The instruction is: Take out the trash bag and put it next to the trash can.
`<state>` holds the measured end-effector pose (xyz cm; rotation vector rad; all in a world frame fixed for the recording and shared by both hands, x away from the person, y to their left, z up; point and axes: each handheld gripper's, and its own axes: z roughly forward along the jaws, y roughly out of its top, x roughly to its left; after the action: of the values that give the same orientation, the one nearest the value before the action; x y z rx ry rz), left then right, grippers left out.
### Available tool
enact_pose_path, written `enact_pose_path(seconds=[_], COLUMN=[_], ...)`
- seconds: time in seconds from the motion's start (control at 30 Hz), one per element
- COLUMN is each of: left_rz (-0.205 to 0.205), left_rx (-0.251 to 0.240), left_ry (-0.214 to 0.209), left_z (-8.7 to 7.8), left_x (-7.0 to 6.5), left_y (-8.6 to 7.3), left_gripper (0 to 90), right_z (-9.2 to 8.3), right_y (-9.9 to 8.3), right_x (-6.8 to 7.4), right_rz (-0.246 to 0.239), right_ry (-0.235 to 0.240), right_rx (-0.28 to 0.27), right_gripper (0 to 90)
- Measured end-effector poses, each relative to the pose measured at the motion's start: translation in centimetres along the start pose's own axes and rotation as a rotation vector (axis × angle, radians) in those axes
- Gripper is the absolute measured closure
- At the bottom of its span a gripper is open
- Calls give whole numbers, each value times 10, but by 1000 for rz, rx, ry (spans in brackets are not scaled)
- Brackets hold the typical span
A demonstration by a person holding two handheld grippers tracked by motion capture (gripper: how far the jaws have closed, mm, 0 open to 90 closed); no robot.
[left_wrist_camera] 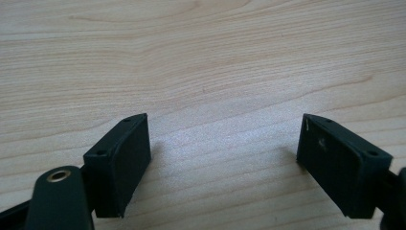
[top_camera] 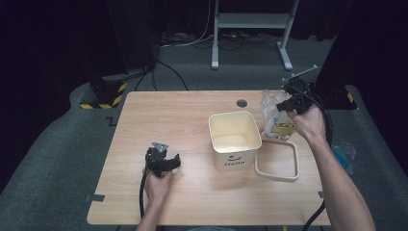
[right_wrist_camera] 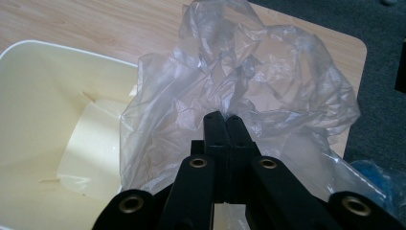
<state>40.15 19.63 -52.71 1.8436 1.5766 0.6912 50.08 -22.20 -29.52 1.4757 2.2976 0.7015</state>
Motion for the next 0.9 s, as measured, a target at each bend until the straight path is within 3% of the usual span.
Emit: enact_pose_path(seconds=[0.37, 0.9], left_rz=[-1, 0], left_rx=[0, 0], left_ry=[-1, 0], left_z=[0, 0], left_x=[0, 0], left_y=[0, 0], left_gripper=[189, 189], right_z=[13, 33], right_y=[4, 6], right_x=[-12, -11], right_rz=[31, 26], right_ry=[-24, -32], right_rx=[-16, -22], right_gripper=[900, 900])
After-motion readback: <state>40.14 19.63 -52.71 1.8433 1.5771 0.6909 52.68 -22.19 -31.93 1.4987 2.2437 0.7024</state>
